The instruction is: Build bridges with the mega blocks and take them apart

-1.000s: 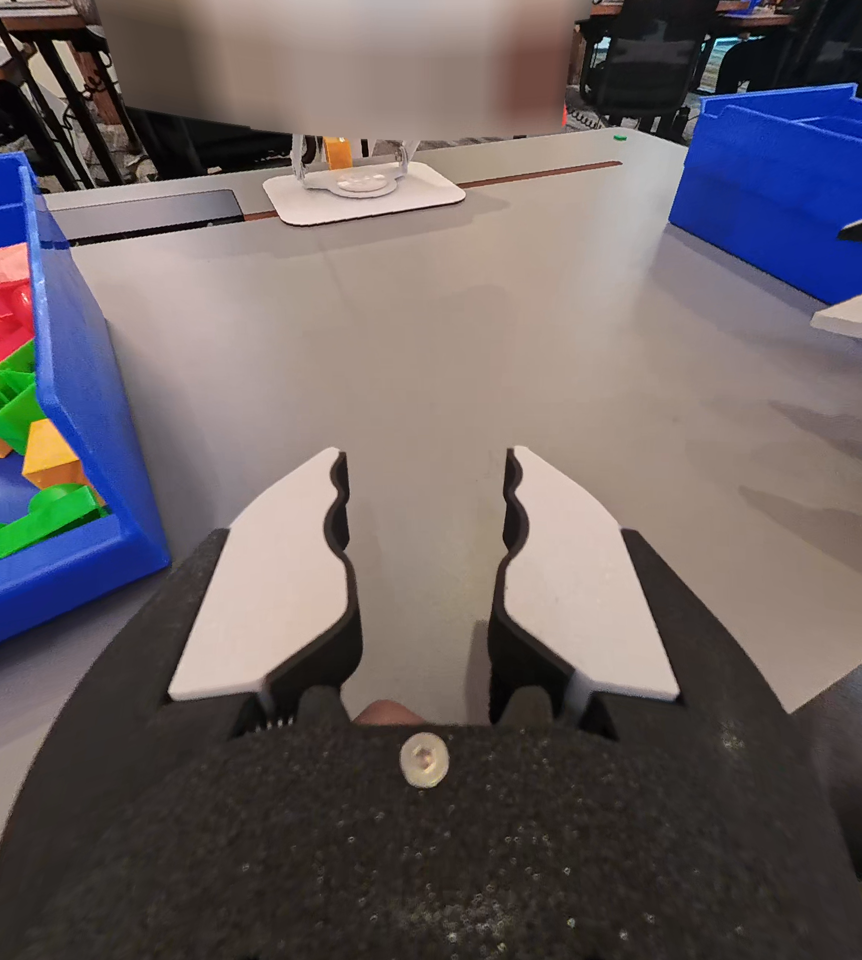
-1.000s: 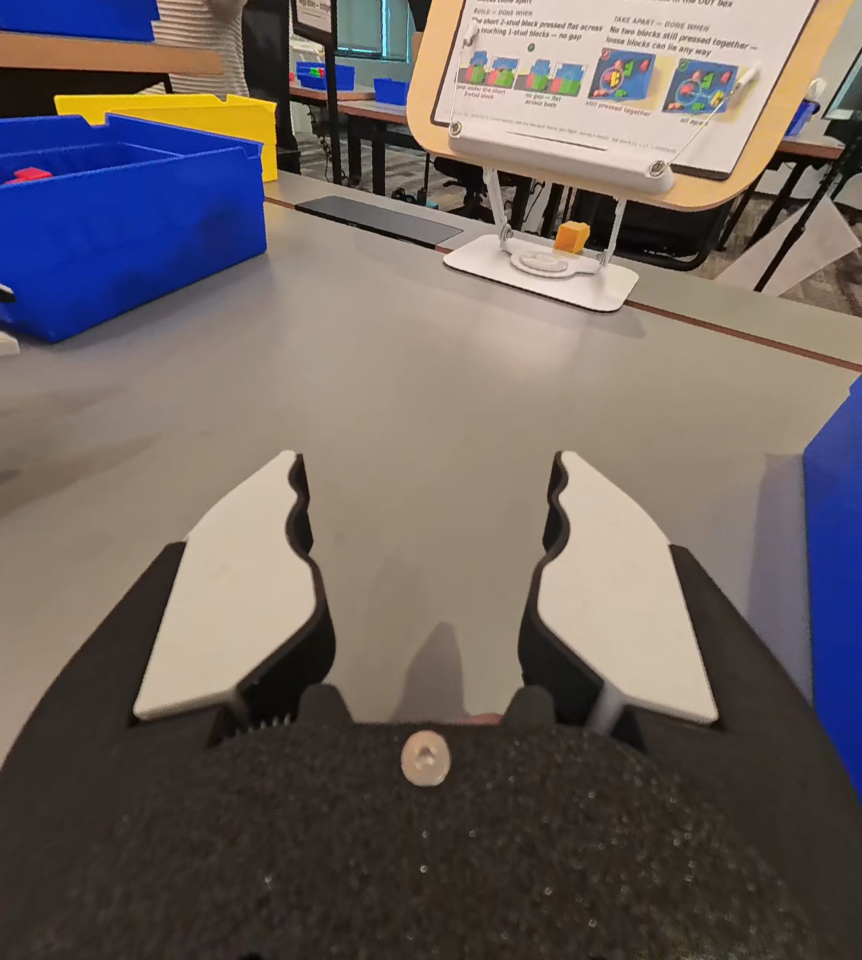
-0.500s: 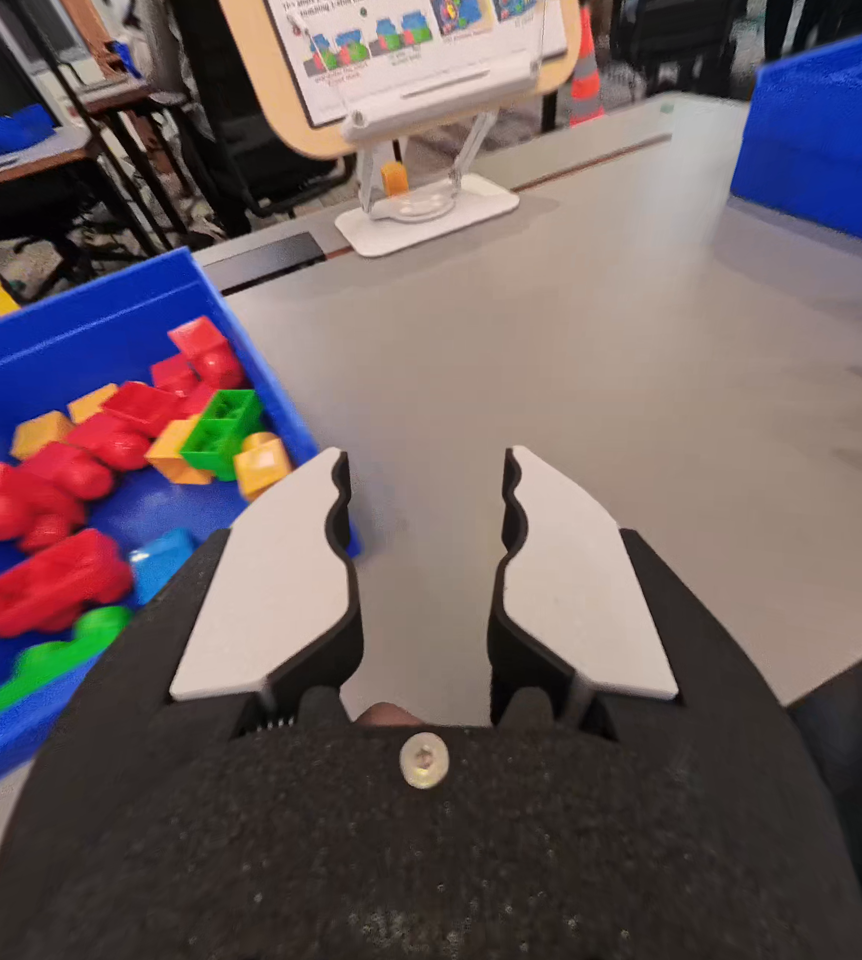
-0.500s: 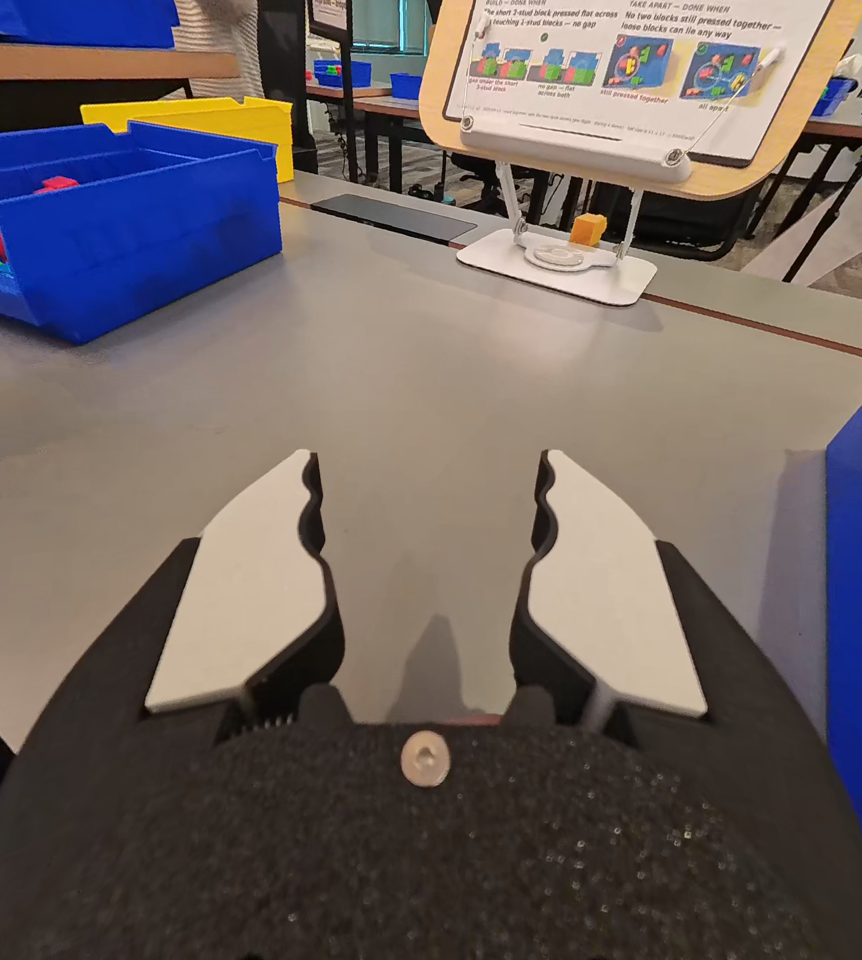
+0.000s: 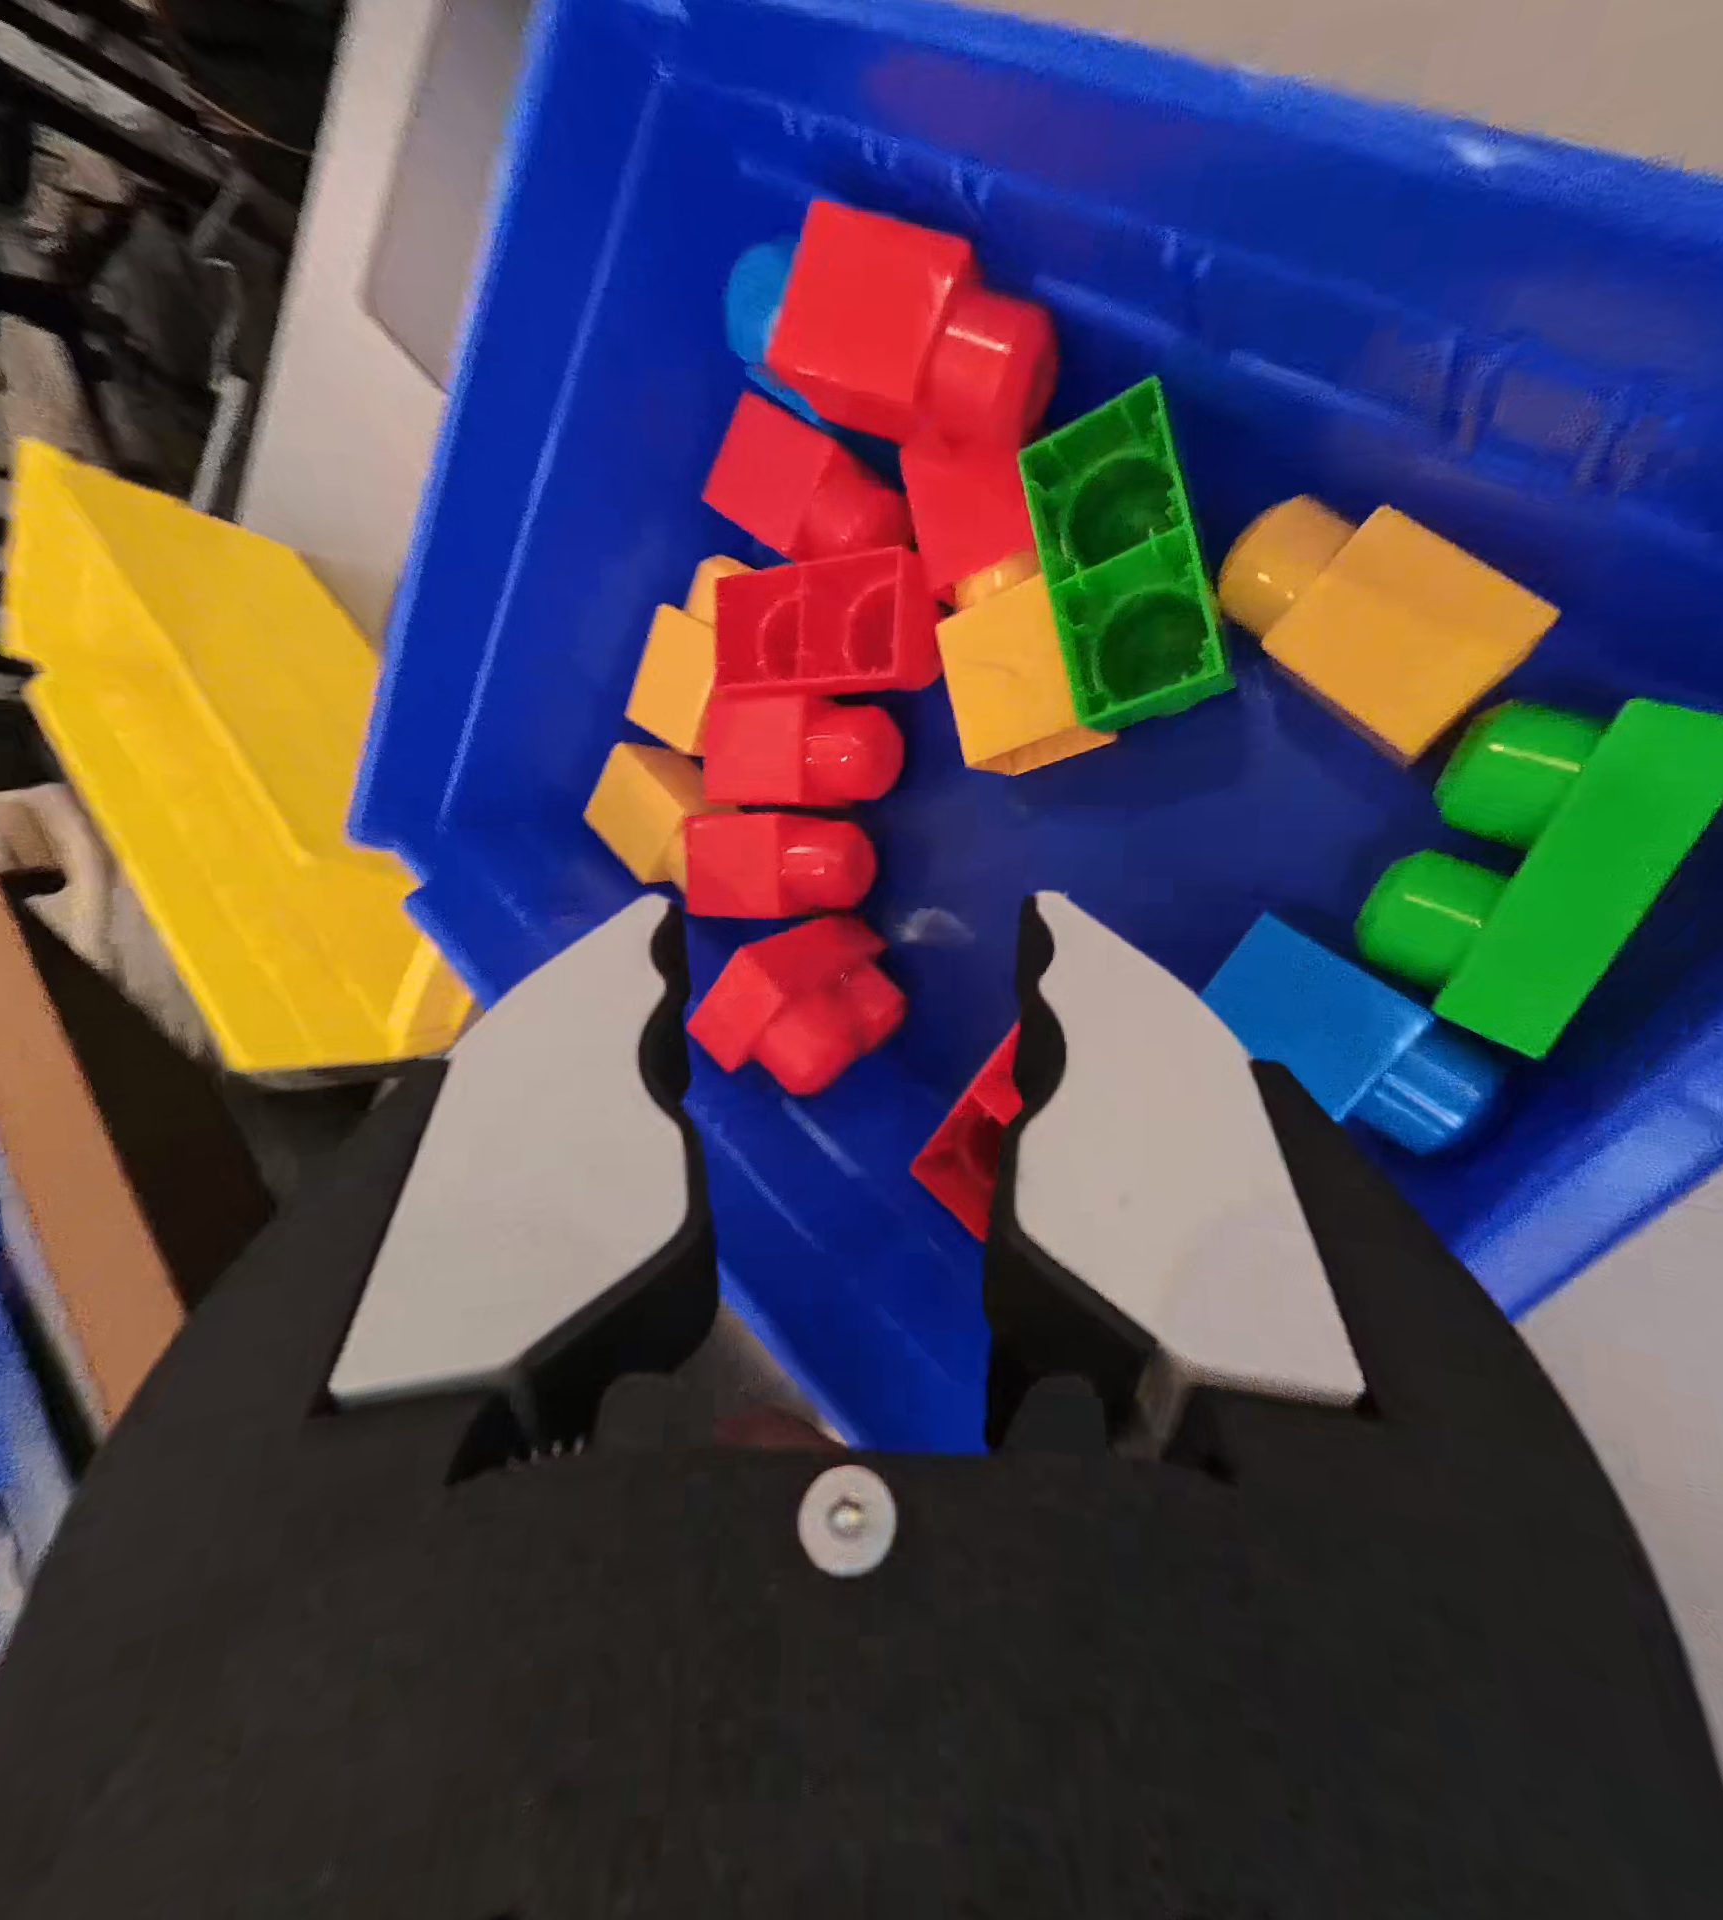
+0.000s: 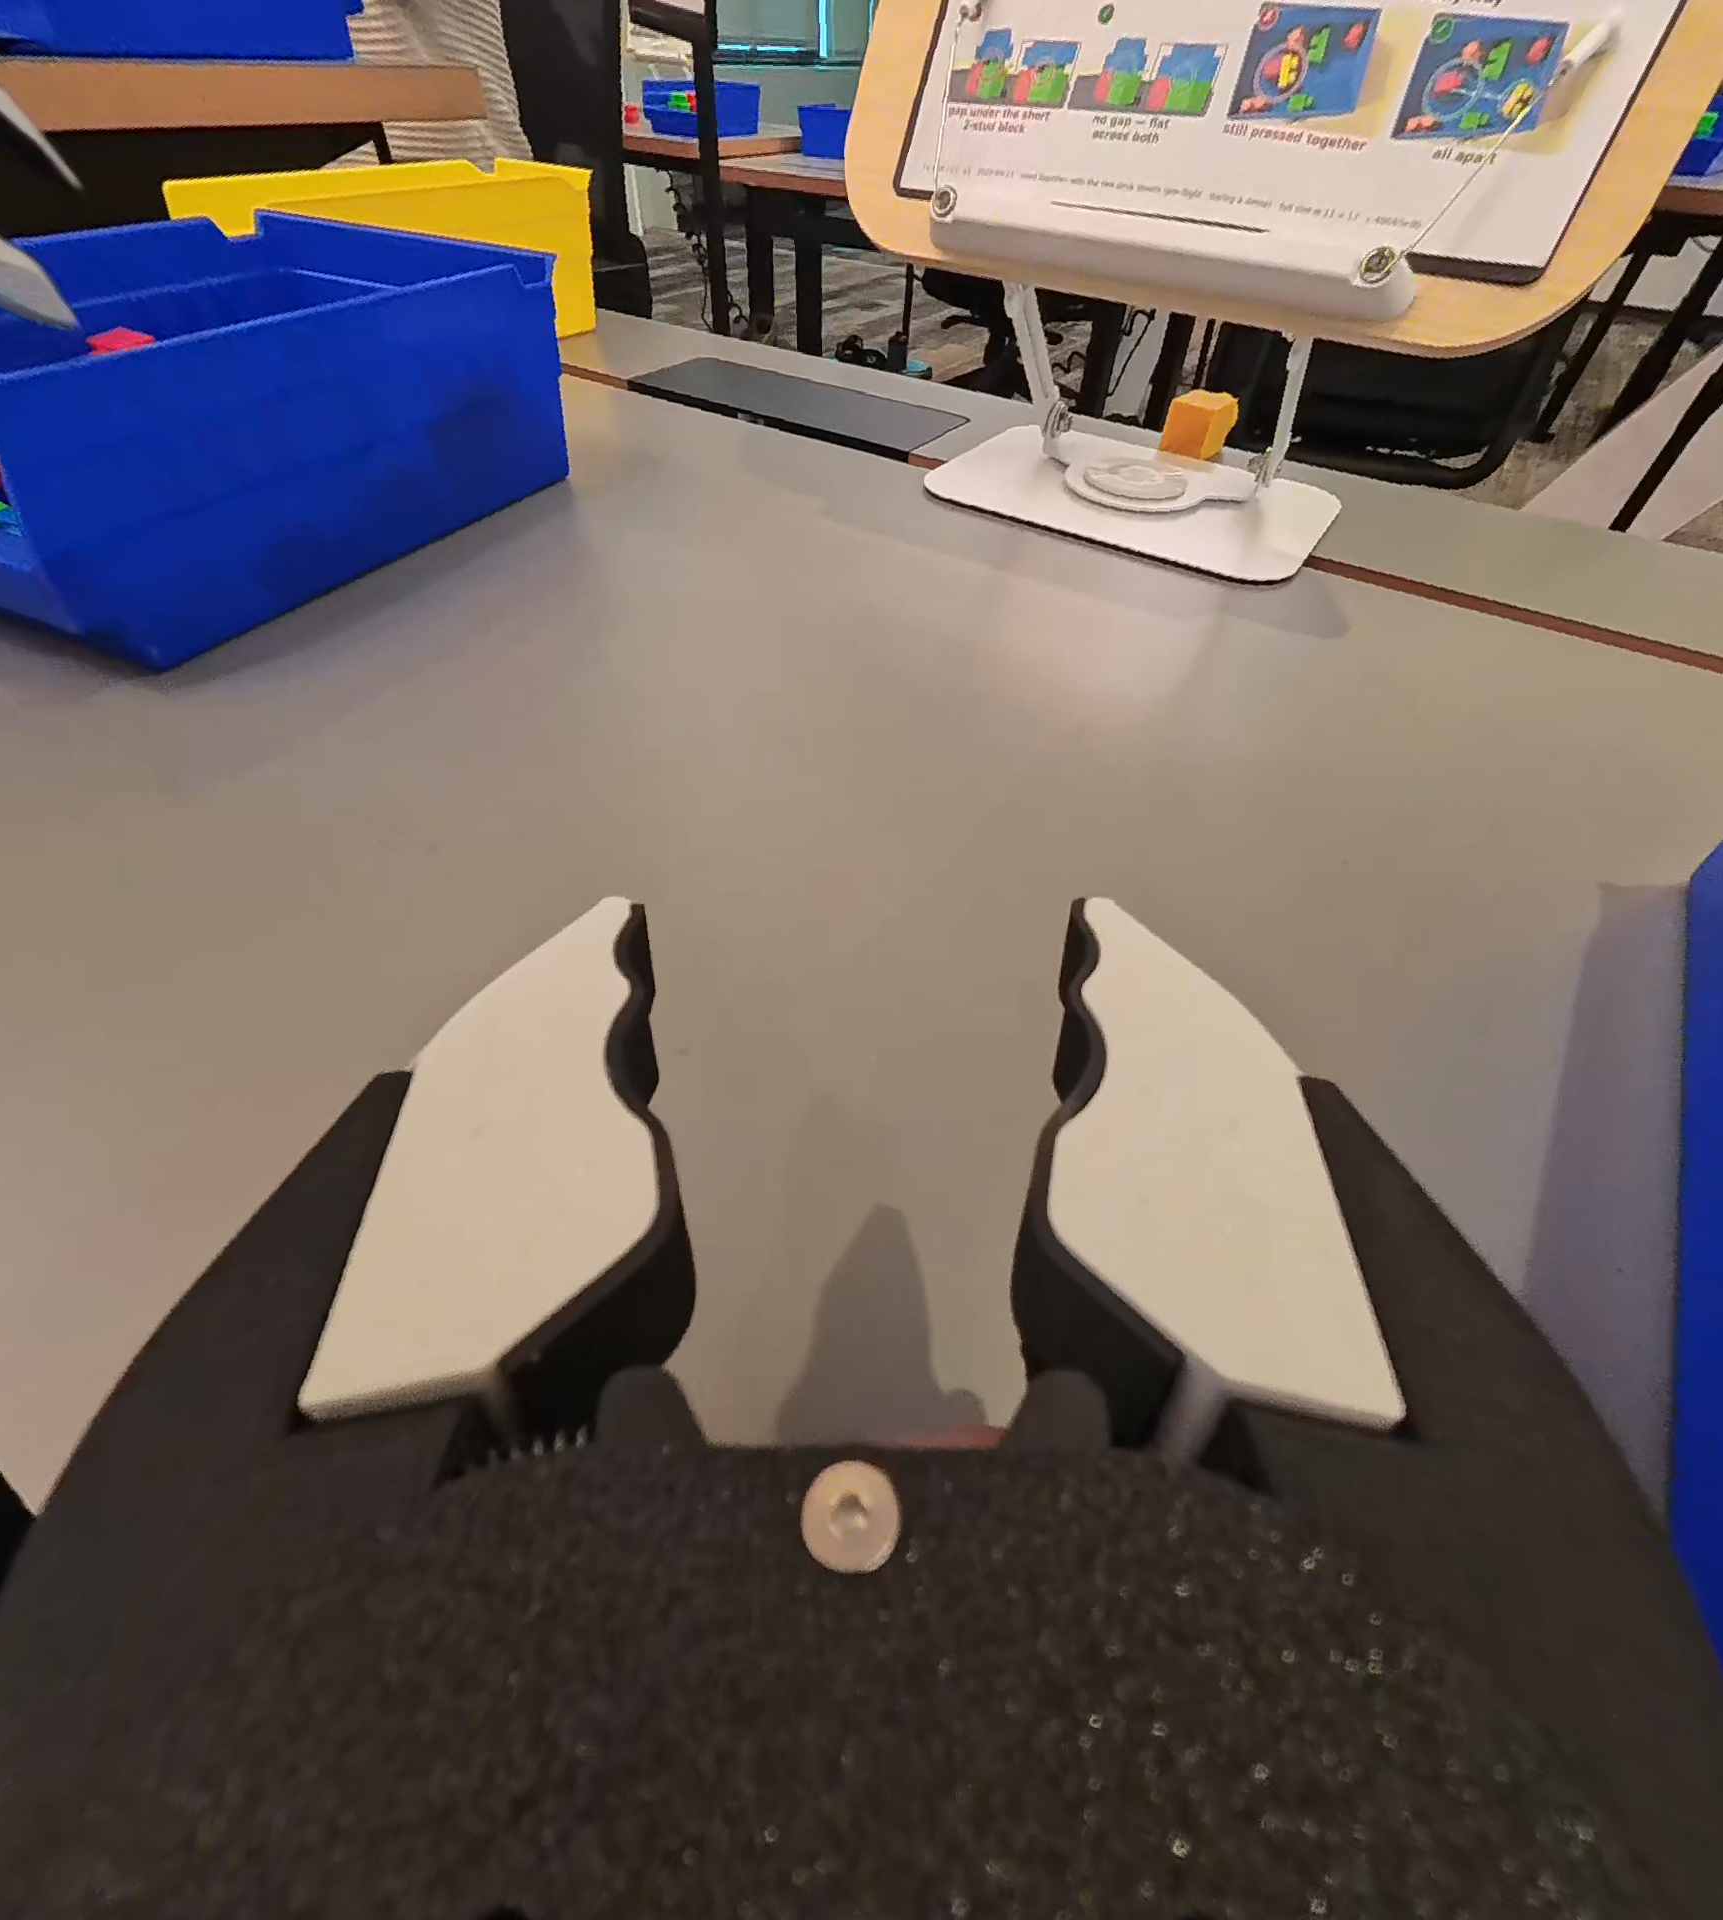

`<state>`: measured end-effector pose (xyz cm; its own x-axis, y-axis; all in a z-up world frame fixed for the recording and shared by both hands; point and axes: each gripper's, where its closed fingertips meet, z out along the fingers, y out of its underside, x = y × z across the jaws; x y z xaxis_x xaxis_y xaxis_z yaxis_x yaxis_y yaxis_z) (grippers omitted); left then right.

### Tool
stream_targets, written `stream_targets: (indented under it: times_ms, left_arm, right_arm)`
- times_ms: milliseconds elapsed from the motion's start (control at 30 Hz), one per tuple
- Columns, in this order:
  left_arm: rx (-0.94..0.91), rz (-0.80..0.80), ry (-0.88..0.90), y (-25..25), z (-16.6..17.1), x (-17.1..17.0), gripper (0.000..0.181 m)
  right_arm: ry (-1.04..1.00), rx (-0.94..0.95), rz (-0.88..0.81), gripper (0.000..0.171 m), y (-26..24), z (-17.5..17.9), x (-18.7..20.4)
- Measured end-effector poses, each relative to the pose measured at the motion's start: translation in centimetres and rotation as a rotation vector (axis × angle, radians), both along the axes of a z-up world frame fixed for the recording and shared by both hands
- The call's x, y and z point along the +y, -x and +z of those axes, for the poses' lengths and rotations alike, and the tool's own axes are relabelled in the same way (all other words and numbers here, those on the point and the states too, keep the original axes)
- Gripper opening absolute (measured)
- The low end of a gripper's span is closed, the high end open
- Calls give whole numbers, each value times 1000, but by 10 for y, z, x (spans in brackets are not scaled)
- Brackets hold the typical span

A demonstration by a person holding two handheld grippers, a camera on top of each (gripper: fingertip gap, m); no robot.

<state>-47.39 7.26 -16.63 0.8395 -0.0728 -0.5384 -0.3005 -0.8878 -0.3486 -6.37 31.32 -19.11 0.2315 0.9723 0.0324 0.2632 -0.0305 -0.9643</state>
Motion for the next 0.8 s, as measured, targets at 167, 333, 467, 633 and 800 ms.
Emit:
stream_targets:
  times_ms: [167,333,467,633,800]
  left_arm:
    - [-96,-99,147,12,-32,25,61]
    - [-53,-231,319,35,-41,33,53]
    - [-29,-302,381,44,-41,45,59]
    - [-94,-235,466,52,-57,35,64]
    - [-102,-201,469,68,-72,30,65]
  right_arm:
    - [-4,-6,1,73,-1,0,1]
    - [-10,-8,0,72,-3,1,2]
    - [-24,-13,1,71,-3,5,1]
    - [-33,-22,2,70,-3,5,1]
    - [-18,-37,13,68,-1,-2,1]
